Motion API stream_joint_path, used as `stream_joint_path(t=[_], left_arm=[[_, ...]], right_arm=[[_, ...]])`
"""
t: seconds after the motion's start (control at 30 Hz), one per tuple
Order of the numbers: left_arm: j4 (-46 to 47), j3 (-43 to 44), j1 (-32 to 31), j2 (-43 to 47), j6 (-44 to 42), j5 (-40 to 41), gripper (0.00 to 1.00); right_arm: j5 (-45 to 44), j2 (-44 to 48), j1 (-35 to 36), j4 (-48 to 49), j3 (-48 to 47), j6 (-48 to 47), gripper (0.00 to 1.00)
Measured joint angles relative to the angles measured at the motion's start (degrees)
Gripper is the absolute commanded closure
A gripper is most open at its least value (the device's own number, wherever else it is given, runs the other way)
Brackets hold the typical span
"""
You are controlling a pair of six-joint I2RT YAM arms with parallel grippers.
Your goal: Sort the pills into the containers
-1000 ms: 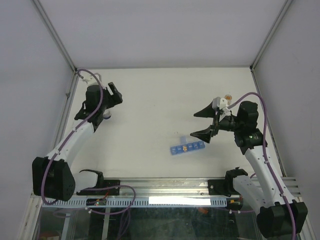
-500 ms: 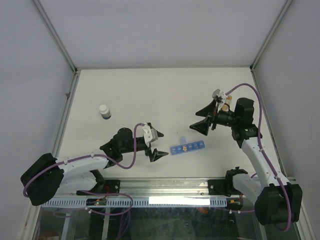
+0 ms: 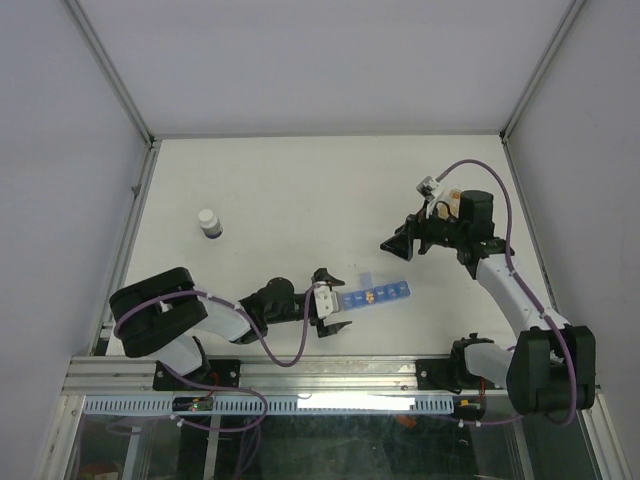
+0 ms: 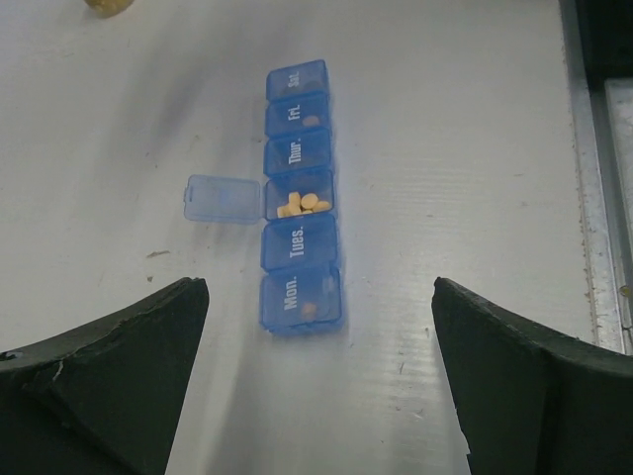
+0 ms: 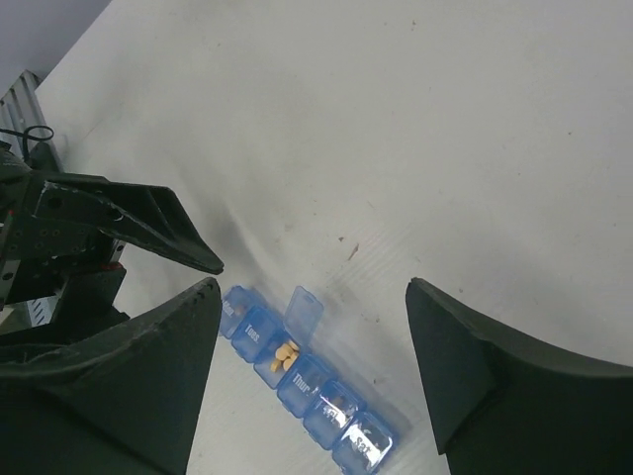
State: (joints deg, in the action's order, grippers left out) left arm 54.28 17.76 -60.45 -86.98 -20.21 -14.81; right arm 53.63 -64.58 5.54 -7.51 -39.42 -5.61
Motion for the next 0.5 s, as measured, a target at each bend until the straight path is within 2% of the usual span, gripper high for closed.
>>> stream_joint_path(t=[0.2, 0.5], left_arm=[[6.82, 0.00, -0.66, -8.59, 0.09, 3.93, 0.01], [12.35, 1.16, -1.46, -14.29, 0.74, 7.93, 0.04]], right_arm=[[-2.38, -3.87, 0.09, -2.75, -1.75, -2.36, 0.27], [-4.33, -7.61, 1.38, -4.90, -2.25, -4.83, 0.28]])
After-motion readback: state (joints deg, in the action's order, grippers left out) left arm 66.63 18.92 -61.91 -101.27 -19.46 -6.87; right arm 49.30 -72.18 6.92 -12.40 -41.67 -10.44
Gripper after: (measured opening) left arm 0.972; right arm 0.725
